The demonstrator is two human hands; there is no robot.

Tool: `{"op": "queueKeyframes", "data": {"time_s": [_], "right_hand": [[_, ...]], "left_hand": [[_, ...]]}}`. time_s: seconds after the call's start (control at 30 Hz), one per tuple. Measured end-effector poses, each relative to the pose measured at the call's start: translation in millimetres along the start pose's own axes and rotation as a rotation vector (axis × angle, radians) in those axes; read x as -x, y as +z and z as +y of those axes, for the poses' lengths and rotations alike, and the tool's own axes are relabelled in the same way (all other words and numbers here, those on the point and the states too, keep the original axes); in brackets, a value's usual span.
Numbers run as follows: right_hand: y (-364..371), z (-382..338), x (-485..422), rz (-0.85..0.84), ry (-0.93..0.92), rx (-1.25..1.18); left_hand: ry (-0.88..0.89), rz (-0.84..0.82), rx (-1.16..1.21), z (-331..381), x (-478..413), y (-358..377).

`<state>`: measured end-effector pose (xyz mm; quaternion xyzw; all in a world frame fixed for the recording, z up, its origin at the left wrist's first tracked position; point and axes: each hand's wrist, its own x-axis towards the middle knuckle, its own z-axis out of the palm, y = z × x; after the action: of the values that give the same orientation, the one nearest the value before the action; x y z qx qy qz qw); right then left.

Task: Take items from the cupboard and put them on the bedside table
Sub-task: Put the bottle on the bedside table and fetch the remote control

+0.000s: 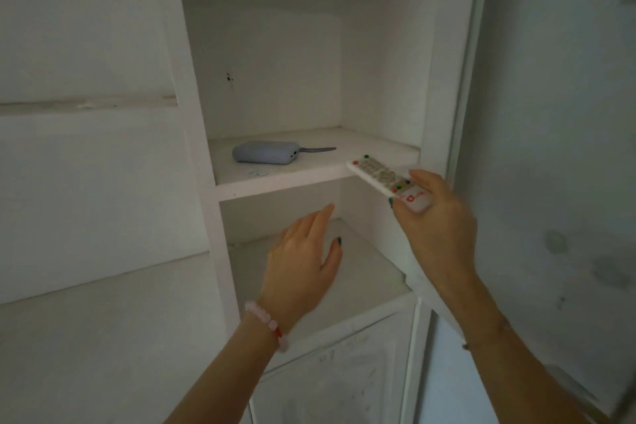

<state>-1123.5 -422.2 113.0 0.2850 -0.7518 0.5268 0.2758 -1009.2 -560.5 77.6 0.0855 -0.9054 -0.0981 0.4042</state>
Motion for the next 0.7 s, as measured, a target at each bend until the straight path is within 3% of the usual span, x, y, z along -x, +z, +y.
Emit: {"op": "queueKeyframes", "data": {"time_s": [0.2,0.33,0.47,0.7], "right_hand": [[-18,6,76,-0.068,0.095,-0.047],[-20,11,115,-0.148,0.128,-0.011],[-21,15,140,-0.234,0.154,0.040],[-9,9,174,-0.385,0.256,0.040]], "left_hand": [[-0.614,-0.078,0.973,27,22,22],[-0.847,-0.047,1.433,35,41,25],[-0.986,0.006,1.616,36,60,20],[-1.117,0.012,1.638,19,91,8]]}}
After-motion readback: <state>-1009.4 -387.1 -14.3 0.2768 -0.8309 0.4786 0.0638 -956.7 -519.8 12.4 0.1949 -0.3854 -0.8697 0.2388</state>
